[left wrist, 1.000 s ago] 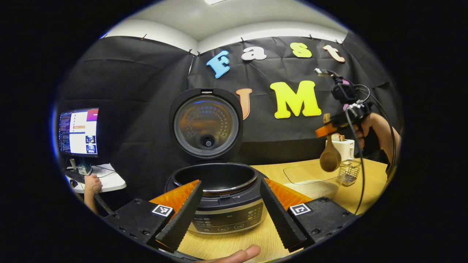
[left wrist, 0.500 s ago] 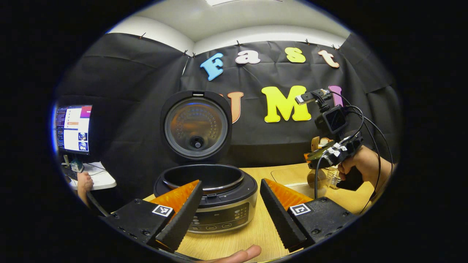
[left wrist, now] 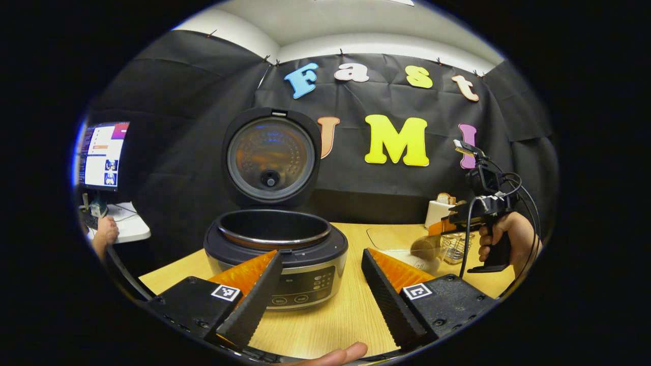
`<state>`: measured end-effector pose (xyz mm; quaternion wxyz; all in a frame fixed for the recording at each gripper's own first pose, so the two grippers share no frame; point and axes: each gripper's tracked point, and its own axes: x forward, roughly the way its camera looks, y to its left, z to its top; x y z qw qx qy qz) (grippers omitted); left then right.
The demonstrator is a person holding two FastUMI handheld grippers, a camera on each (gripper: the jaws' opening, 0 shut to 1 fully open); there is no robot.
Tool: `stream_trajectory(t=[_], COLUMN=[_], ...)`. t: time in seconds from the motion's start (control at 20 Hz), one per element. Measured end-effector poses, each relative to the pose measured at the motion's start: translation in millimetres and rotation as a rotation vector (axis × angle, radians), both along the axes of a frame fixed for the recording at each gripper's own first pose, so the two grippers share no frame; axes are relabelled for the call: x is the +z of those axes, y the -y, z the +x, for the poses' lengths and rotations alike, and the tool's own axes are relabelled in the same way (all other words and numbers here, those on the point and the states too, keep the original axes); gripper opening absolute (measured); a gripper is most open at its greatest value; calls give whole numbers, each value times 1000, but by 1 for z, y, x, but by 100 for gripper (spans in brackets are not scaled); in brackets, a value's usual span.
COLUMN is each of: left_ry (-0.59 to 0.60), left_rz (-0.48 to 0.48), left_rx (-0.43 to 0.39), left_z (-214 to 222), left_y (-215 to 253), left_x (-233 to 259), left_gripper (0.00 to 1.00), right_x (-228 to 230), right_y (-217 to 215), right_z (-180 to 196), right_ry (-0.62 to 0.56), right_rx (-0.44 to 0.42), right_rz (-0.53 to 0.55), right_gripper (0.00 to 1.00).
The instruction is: Close the left gripper, press the button to open the rice cooker; take a wooden spoon from the chopstick holder with the right hand, scoop a spoonful of rice and pour it into the rice cooker, then put the wooden spoon back into the chopstick holder.
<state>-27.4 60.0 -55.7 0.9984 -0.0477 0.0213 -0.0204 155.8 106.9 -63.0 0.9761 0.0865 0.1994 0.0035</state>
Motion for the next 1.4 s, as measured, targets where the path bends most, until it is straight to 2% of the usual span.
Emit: stream_trajectory(t=[0.15,0.2,0.25,0.35,0.6,0.85,1.05,1.3,1.4], left_ry=[-50,-61,-66,-44,-6,-14,-14,-23,-26], left_rz=[-21,-17,-12,-5,-2,-16,-20,-19,-17], left_rx=[-11,4,13,20,8,-7,-2,-5,-5], left_z=[-7,-10,-14,-21,-26,-25,-25,-25,-25], left_y=[1,-4,-7,-9,-3,-1,-7,-7,-7], left_x=[-8,-9,-9,-4,0,-3,-3,-6,-6], left_gripper=[100,100,100,100,100,100,100,100,100], right_x=[1,1,1,0,-2,-9,-15,-20,-18], right_y=[3,2,-2,-4,-1,-23,-34,-38,-39], right_z=[4,5,5,7,12,13,17,20,18], right_ry=[-3,-11,-17,-34,-69,-159,-215,-302,-329], right_rx=[-17,-16,-7,9,-16,2,7,4,12], right_rz=[33,48,63,97,220,419,536,687,784], right_gripper=[16,10,10,10,10,10,10,10,9])
